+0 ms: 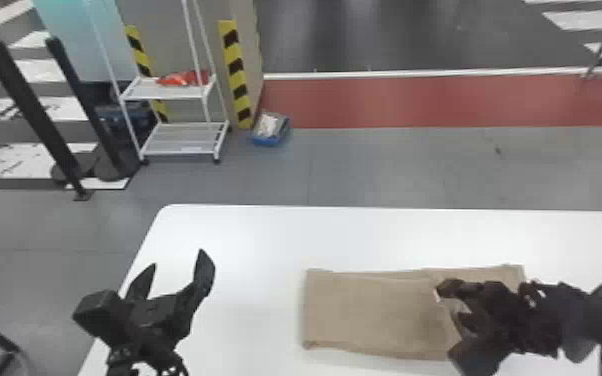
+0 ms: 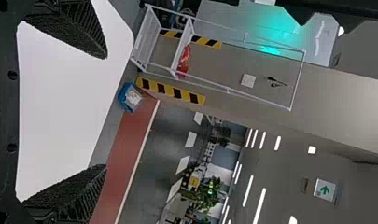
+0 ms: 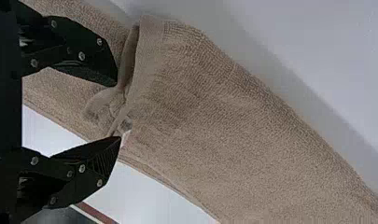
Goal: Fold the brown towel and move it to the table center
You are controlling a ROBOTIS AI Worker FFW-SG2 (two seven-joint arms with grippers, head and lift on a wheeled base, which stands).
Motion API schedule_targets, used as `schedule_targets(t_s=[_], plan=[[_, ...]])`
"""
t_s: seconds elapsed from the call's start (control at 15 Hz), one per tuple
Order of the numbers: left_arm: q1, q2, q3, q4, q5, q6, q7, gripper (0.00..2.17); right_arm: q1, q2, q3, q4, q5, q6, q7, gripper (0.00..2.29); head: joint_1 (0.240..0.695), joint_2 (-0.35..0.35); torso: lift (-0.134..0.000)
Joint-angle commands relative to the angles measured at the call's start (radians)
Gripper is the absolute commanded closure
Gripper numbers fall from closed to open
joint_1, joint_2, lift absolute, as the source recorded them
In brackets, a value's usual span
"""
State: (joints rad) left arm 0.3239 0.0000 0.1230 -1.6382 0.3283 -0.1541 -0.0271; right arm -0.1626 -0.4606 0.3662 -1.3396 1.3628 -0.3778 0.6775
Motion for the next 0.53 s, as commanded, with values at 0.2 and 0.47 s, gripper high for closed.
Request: schedule_targets(t_s=[0.2,0.47], plan=[[-0.002,-0.003,0.001,0.003,0.0,0.0,-0.004,0.05,-0.002,0.007,-0.01,-0.006,-0.017,0.0,0.005,0.89,0.695,0.102,0.0],[-0.008,-0.003,0.001,0.003,0.0,0.0,-0.005,0.05,-0.009,0.008,-0.02,-0.013,-0.034,0.0,0.002,1.43,0.695,0.104,0.0]])
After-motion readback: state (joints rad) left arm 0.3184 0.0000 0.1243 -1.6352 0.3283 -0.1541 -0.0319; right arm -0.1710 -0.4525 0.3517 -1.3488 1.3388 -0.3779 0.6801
